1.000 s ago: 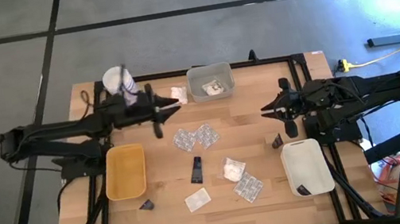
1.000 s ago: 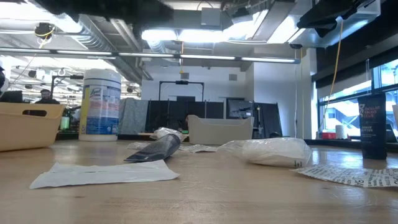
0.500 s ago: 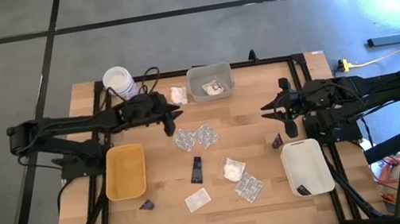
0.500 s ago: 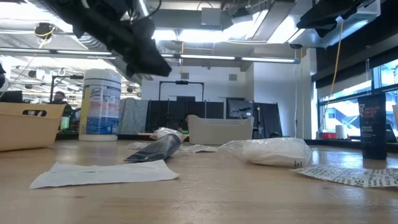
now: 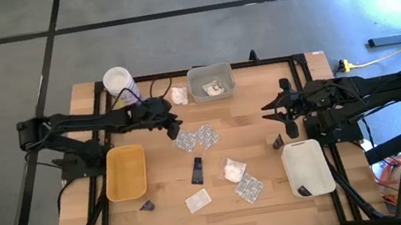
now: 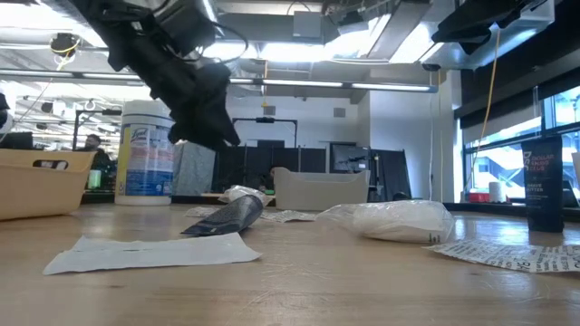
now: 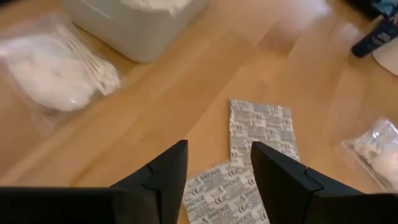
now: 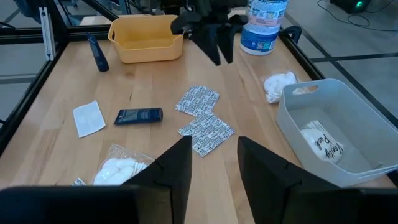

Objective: Pick & Place Travel size toiletries
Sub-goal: Put the white bandage pack into the yellow bin

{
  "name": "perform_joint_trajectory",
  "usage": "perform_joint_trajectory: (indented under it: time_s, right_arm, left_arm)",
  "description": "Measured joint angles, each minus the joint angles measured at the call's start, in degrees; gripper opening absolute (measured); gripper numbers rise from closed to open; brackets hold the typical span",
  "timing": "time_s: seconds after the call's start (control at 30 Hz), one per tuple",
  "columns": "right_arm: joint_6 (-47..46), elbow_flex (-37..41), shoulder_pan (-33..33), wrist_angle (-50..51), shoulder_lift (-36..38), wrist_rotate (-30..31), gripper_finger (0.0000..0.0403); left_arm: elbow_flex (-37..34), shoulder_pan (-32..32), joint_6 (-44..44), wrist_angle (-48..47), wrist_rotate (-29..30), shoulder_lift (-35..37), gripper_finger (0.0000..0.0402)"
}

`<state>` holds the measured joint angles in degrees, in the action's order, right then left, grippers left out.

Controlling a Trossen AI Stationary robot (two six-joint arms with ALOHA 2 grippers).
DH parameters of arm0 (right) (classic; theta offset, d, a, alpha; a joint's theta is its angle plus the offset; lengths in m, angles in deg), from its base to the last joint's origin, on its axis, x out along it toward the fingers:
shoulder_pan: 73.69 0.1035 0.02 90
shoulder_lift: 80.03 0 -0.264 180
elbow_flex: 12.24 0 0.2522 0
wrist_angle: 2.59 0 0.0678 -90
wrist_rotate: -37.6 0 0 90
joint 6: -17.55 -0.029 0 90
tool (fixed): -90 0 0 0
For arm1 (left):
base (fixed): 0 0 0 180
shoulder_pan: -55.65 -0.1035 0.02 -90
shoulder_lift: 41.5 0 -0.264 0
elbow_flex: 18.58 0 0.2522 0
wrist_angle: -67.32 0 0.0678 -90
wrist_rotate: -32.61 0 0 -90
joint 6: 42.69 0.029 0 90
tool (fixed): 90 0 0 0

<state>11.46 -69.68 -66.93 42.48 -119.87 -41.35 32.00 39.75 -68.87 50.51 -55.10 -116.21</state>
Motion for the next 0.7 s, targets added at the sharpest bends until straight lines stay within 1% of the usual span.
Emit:
perform_joint_trajectory:
  time_s: [0.27, 0.4, 0.53, 0.7]
  right_arm:
    - [0.0, 0.0, 0.02, 0.02, 0.0, 0.0, 0.0139]
    - [0.0, 0.0, 0.0, 0.02, 0.0, 0.0, 0.0133]
    - [0.0, 0.0, 0.02, 0.02, 0.0, 0.0, 0.0124]
    - [0.0, -0.02, 0.0, 0.0, 0.0, 0.0, 0.0112]
  left_arm:
    - [0.0, 1.01, -1.81, -0.27, -0.86, -3.55, 0.0177]
    - [0.0, 1.81, -2.67, -0.23, -1.01, -5.98, 0.0172]
    - [0.0, 2.03, -3.09, -0.22, -3.86, -8.15, 0.0167]
    - [0.0, 2.03, -3.1, -0.29, -4.25, -10.23, 0.0173]
